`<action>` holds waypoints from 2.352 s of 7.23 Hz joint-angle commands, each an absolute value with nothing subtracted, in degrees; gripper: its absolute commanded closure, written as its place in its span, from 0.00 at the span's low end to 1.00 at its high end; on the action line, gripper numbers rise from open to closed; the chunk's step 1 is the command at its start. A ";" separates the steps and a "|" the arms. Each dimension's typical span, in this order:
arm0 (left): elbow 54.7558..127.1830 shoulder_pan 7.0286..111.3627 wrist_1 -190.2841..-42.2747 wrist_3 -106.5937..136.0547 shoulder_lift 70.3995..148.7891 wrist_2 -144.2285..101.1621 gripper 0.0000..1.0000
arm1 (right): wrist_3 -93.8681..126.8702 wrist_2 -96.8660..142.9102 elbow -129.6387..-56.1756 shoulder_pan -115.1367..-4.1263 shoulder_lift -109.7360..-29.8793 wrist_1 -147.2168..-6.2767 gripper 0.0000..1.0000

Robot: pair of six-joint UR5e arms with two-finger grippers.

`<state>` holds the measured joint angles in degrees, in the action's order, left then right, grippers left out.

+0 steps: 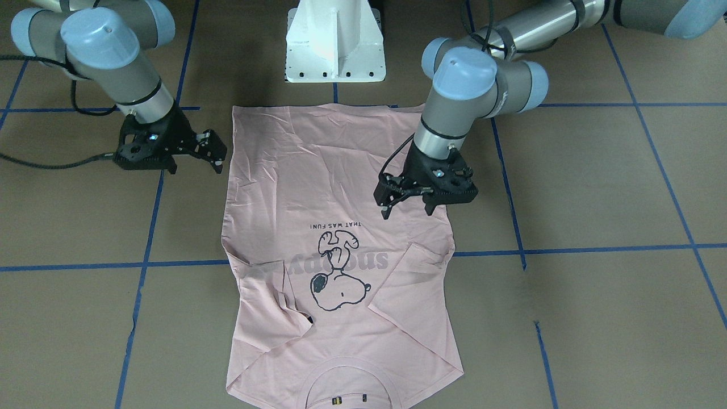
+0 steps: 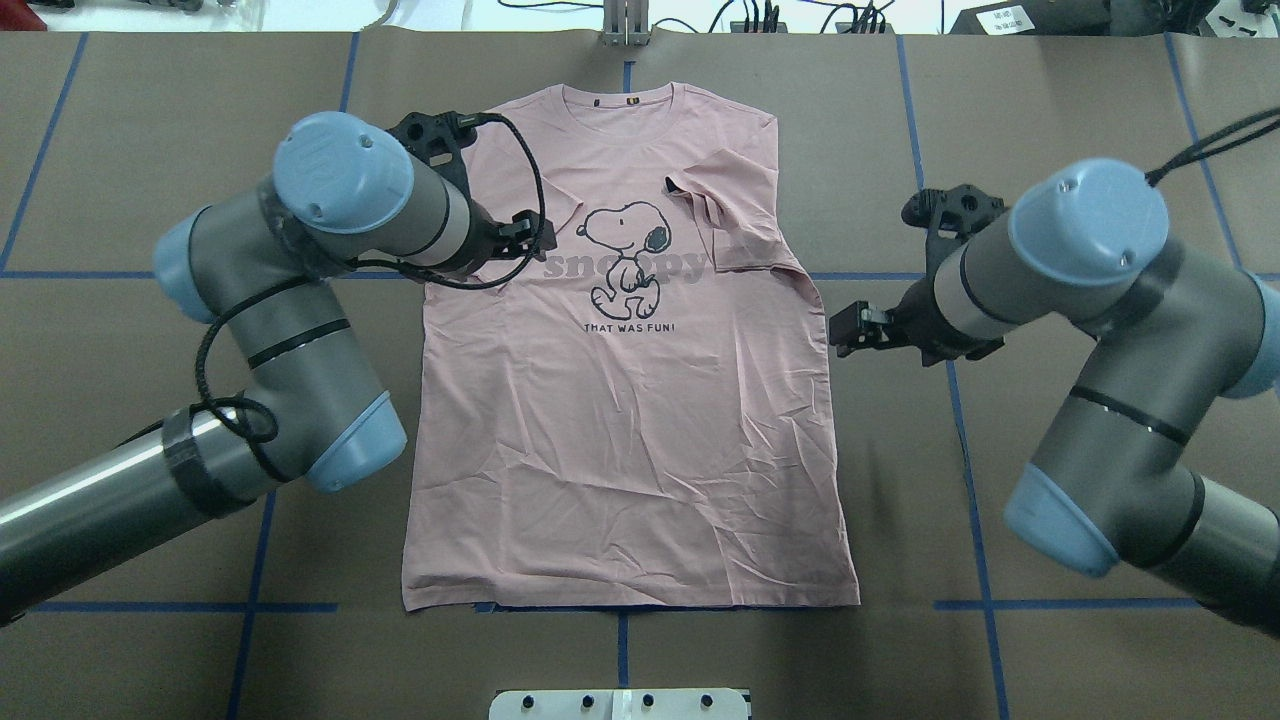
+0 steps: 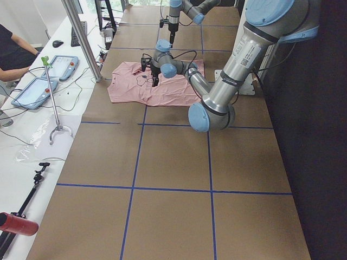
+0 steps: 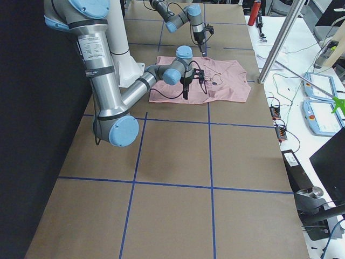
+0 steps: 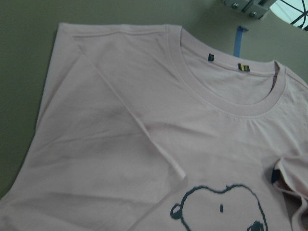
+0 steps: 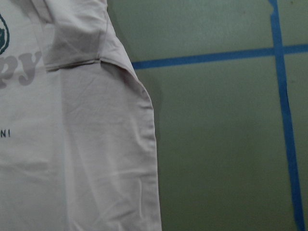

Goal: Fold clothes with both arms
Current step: 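Move both grippers down to the shirt hem corners nearest the robot, then grasp the hem corners with both grippers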

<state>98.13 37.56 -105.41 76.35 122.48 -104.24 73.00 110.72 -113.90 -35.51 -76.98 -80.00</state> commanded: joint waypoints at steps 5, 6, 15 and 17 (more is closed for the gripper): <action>113.12 35.07 -100.20 73.57 110.83 -102.39 0.00 | 94.92 87.18 -118.75 -8.62 -85.35 -78.66 0.01; 113.12 35.07 -100.11 73.65 110.83 -102.48 0.00 | 94.83 87.27 -117.70 -8.53 -85.17 -78.66 0.02; 112.50 34.81 -100.20 73.65 111.01 -102.48 0.00 | 94.75 89.83 -118.39 -8.79 -85.25 -78.66 1.00; 112.32 33.14 -100.20 74.09 111.44 -102.57 0.00 | 95.27 89.47 -119.96 -8.96 -84.99 -78.66 1.00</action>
